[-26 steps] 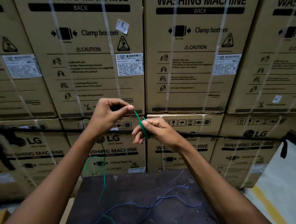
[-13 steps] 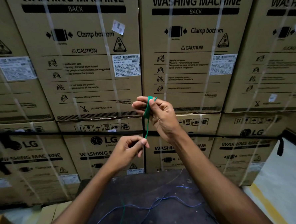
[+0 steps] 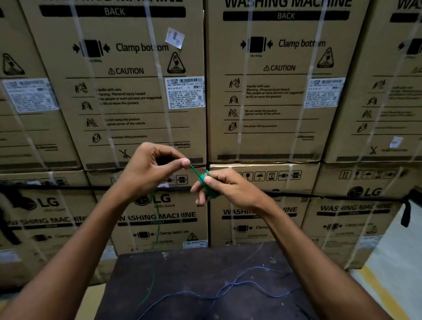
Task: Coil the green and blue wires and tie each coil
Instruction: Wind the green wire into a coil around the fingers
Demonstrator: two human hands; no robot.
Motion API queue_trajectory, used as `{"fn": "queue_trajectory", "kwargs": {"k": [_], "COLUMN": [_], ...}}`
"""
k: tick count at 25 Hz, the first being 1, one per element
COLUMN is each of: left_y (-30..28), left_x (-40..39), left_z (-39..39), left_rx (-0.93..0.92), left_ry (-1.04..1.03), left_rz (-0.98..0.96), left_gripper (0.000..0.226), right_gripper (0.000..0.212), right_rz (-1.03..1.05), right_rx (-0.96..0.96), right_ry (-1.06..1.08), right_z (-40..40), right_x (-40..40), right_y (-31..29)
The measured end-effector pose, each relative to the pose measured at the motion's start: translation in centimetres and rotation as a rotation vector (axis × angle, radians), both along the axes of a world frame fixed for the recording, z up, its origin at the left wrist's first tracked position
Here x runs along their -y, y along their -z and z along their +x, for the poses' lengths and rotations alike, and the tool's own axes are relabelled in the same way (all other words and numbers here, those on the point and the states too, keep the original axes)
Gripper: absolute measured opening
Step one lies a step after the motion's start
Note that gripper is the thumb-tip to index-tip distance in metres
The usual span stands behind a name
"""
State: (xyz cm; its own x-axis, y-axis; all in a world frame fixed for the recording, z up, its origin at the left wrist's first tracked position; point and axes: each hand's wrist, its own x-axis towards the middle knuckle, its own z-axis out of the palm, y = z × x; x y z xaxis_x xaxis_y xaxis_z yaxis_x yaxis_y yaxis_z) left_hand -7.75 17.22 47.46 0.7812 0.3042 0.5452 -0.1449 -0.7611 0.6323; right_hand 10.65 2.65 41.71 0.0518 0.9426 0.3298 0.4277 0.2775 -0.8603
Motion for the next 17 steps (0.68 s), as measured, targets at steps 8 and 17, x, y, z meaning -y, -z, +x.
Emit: {"fn": "queue_trajectory", "kwargs": {"k": [8,17], "left_y": [3.5,8.3], "left_x": [-1.7,1.2], "left_z": [3.0,3.9], "left_rx": [0.060,-0.058], "left_ry": [0.147,0.170], "left_rz": [-0.264,-0.403], "left_gripper": [0.039,0.021], "right_gripper": [0.040,0.038], "right_rz": [0.081,0.281], "right_rx": [-0.496,-0.725], "right_ry": [-0.314,-0.236], "right_z": [-1.1,-1.4], "right_x": [1.2,-0.2], "right_y": [-1.6,-2.4]}}
